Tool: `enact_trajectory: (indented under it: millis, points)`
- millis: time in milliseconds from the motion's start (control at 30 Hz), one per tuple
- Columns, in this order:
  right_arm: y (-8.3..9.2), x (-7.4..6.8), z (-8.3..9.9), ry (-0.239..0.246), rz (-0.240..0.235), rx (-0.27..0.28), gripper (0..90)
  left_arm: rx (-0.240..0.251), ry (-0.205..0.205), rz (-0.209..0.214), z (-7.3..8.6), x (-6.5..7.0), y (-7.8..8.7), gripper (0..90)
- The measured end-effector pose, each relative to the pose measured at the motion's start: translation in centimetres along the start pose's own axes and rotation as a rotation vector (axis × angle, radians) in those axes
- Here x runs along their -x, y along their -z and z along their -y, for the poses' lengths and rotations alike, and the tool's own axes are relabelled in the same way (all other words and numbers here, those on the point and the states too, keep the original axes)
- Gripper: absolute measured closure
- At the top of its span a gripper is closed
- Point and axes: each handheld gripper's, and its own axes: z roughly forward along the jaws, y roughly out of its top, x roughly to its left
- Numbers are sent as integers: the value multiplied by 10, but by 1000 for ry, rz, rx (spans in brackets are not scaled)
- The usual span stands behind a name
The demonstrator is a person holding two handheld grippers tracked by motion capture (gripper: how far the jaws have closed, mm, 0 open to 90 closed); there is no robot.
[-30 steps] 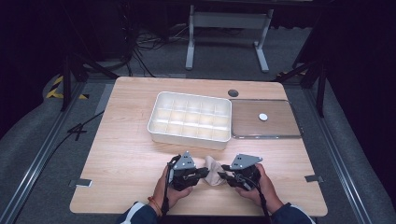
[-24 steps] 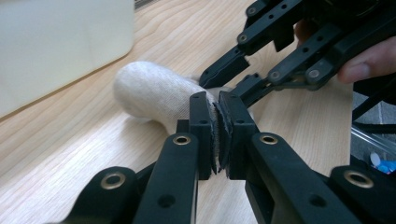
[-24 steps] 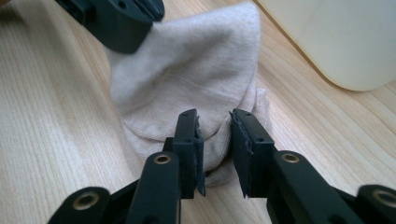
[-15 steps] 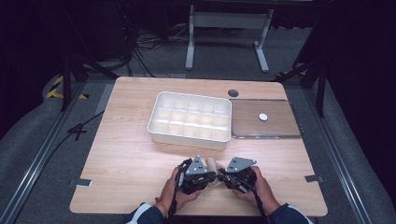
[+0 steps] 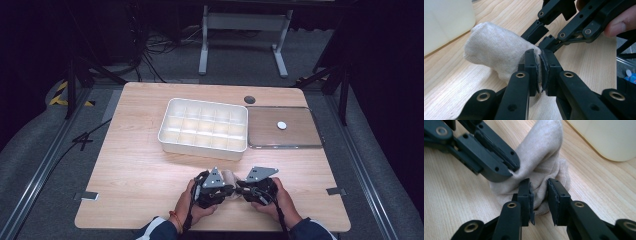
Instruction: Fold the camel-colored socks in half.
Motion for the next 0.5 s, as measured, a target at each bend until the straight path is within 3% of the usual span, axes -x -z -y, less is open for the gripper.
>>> enact_trajectory:
  millis: [133, 233, 300, 500]
  points:
    - [8, 2, -2, 20, 34, 34, 736, -4, -5, 0, -1, -1, -1, 835]
    - [21, 10, -6, -30, 54, 130, 736, -8, -9, 3, 0, -1, -3, 834]
    - [24, 12, -8, -61, 31, 163, 716, -10, -6, 2, -1, 0, -3, 833]
    - [17, 11, -14, -78, -8, 189, 635, -10, -11, 4, 0, 0, -6, 830]
